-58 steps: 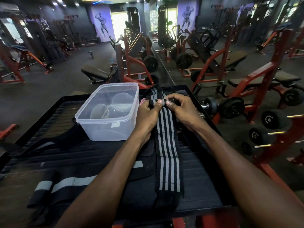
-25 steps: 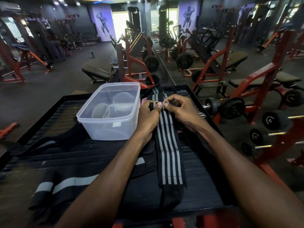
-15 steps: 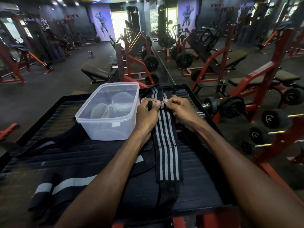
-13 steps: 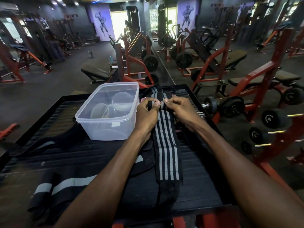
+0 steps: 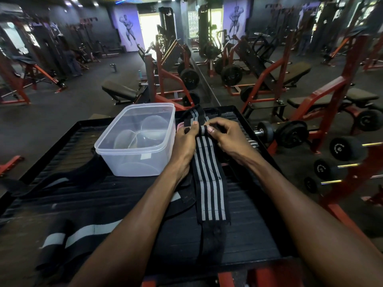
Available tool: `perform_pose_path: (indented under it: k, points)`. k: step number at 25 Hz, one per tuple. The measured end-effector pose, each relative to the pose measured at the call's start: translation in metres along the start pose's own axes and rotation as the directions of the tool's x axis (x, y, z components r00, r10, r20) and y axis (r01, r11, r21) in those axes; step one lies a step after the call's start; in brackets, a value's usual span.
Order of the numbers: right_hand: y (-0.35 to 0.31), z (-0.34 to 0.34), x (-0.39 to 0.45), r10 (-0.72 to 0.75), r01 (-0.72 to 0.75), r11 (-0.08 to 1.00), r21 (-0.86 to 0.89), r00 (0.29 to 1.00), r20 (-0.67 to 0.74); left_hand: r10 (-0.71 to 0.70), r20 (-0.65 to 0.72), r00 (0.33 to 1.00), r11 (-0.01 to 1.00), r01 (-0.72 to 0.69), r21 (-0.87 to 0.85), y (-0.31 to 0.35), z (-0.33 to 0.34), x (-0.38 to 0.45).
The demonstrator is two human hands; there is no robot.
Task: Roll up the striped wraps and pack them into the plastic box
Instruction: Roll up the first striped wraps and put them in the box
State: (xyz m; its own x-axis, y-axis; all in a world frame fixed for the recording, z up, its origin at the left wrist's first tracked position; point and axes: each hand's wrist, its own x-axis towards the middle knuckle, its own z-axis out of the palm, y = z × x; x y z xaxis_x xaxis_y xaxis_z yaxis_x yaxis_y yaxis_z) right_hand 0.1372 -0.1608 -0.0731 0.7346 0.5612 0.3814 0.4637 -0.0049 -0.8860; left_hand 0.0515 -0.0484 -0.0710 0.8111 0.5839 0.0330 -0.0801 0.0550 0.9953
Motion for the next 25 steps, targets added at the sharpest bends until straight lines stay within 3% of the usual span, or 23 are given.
perform_pose_path:
  k: [2, 5, 8, 12, 19, 25]
  points:
    - [-0.002, 0.0001, -0.0013, -0.037, 0.037, 0.999, 0.024, 0.999, -0.007, -0.001, 0.007, 1.0, 0.999, 0.001, 0.055, -0.0019, 0.0001, 0.0021]
    - [-0.0021, 0.0022, -0.0008, 0.04, -0.045, 0.995, 0.086, 0.997, 0.06, 0.014, -0.049, 0.999, 0.994, -0.008, 0.108, 0.0008, 0.0008, -0.0022]
    - [0.0026, 0.0016, 0.0013, 0.03, -0.031, 0.999, 0.026, 0.998, 0.05, 0.082, -0.073, 0.994, 0.988, -0.072, 0.135, -0.0011, 0.0006, -0.0018]
    - [-0.0024, 0.0001, -0.0008, -0.061, 0.061, 0.998, -0.013, 0.998, -0.021, 0.064, -0.03, 0.998, 0.993, -0.061, 0.102, -0.0036, -0.0007, -0.0009]
    - [0.0007, 0.0072, -0.0013, 0.047, -0.046, 0.994, -0.098, 0.999, 0.005, 0.072, -0.057, 0.996, 0.992, -0.065, 0.107, -0.0006, 0.0, -0.0028]
    - [-0.0005, 0.0071, -0.0026, -0.046, 0.044, 0.997, -0.061, 0.998, -0.034, 0.002, 0.03, 1.0, 1.0, -0.003, 0.017, 0.0019, -0.0024, -0.0029]
